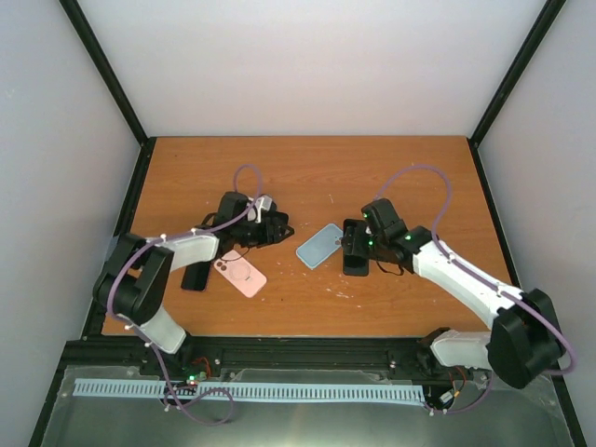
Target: Put the phone into the phone case
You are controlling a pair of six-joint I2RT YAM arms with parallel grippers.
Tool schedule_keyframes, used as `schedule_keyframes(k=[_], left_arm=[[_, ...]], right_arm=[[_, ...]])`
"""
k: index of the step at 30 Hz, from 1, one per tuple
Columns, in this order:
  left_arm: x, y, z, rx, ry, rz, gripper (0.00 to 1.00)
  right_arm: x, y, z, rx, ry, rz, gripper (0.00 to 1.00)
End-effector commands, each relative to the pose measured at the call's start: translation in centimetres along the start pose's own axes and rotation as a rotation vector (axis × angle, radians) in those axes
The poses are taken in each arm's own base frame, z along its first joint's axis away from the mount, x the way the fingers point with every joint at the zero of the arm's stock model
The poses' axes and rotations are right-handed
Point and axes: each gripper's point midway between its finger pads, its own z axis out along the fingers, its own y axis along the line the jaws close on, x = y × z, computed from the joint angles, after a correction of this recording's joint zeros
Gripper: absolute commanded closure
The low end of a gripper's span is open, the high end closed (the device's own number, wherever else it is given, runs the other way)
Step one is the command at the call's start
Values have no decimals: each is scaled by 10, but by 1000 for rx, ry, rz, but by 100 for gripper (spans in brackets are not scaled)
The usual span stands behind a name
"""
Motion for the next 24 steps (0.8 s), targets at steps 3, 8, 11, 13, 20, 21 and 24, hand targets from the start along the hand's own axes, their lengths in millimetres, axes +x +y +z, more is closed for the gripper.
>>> schedule_keyframes(k=[3, 8, 11, 13, 20, 21, 24], left_arm=[[-6, -9, 33, 43, 37, 84, 44], [5, 0, 51, 24, 66, 75, 47], [15, 1, 65, 18, 110, 83, 48], [25, 4, 76, -10, 147, 95, 50], [52, 29, 90, -224, 191, 117, 66], [54, 32, 89, -253, 190, 117, 68], [68, 35, 85, -315, 201, 122, 76]], right_arm=[[-4, -5, -29, -11, -93, 11, 44], [0, -9, -41, -17, -113, 3, 44], [3, -11, -46, -31, -126, 6, 45], [7, -14, -47, -33, -131, 9, 45], [11, -18, -57, -39, -153, 12, 45], [11, -19, -58, -39, -156, 13, 45], [11, -20, -62, -45, -169, 16, 45]])
